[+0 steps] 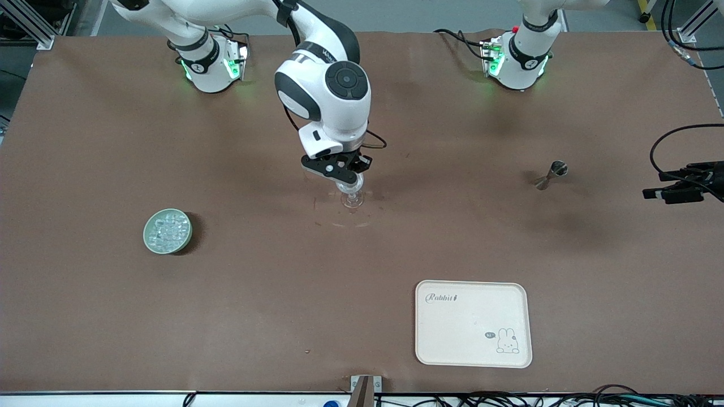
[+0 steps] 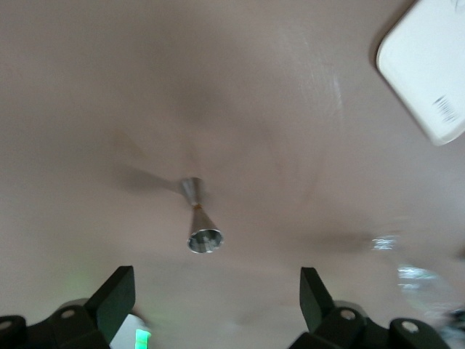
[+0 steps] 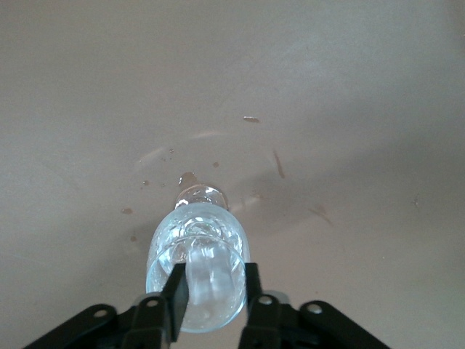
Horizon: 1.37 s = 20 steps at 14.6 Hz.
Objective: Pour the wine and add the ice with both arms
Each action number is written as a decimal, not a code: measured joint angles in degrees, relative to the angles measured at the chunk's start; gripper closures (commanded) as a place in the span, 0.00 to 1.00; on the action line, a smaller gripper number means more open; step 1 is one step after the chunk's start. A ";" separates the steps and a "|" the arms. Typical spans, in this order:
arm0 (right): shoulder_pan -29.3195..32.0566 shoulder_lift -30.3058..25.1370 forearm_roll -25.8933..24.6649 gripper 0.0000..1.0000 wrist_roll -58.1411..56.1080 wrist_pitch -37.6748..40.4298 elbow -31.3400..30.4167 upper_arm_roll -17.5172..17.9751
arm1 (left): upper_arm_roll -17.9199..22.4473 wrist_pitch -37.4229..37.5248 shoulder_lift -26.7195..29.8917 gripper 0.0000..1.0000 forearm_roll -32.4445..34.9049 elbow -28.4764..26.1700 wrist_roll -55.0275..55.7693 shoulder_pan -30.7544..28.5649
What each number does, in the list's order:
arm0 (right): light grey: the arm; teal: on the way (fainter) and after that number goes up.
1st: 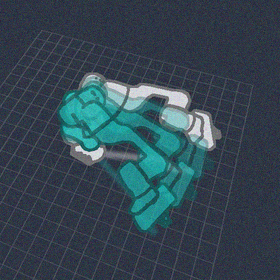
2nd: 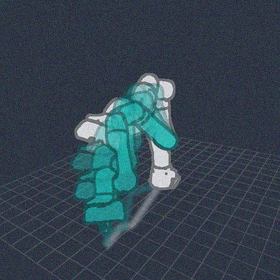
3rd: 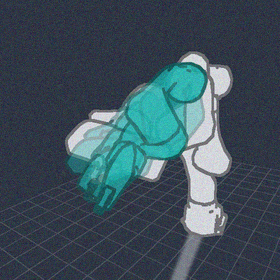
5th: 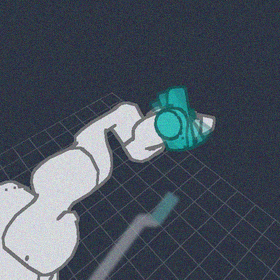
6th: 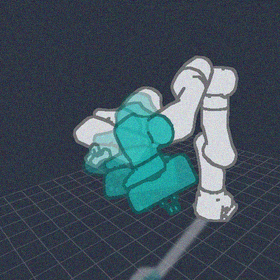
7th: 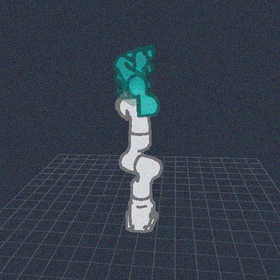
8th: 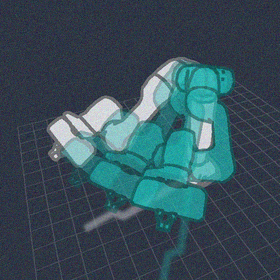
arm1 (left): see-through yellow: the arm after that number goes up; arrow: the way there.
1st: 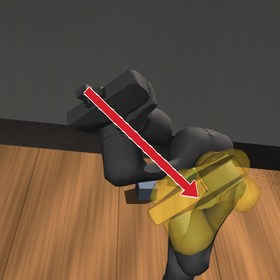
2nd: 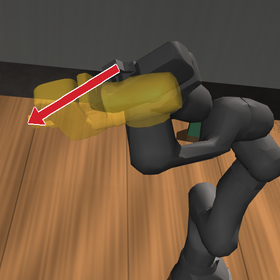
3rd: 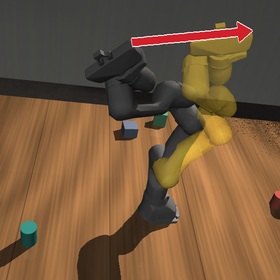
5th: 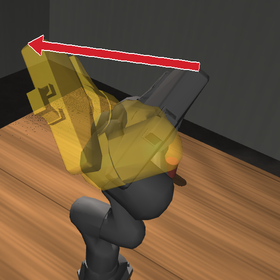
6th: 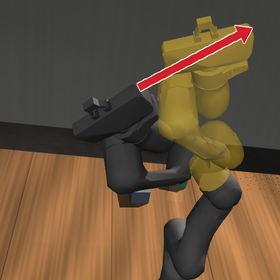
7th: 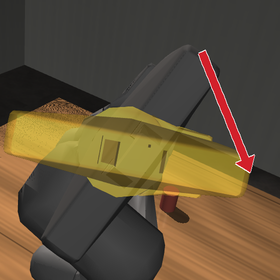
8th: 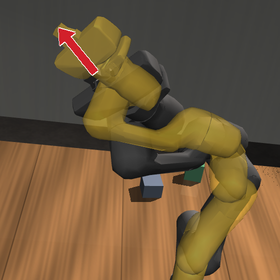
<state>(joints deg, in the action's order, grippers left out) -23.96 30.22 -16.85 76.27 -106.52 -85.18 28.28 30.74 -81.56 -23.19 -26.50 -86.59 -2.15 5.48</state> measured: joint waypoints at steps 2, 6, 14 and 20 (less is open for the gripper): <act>0.00 0.00 -0.01 0.48 0.00 -0.01 0.03 0.00 | -9.18 -3.28 4.78 0.00 7.37 0.02 1.11 -1.48; 0.03 0.00 -0.02 0.00 0.00 -0.01 0.21 -0.06 | -19.37 -6.36 10.14 0.00 15.73 0.09 1.12 -2.97; 6.20 -7.58 -0.61 0.00 -9.60 9.23 4.00 -0.66 | -26.54 -7.22 14.55 0.00 20.84 5.99 0.94 -2.91; 9.43 -18.64 -0.44 0.00 -29.86 14.52 4.13 -12.81 | -29.24 -7.62 16.21 0.00 21.66 6.12 0.49 -2.98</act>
<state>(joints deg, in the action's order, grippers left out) -14.53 11.58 -17.29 46.41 -92.01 -81.05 15.47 1.49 -89.18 -6.98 -4.84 -80.47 -1.66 2.49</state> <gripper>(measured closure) 0.000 0.000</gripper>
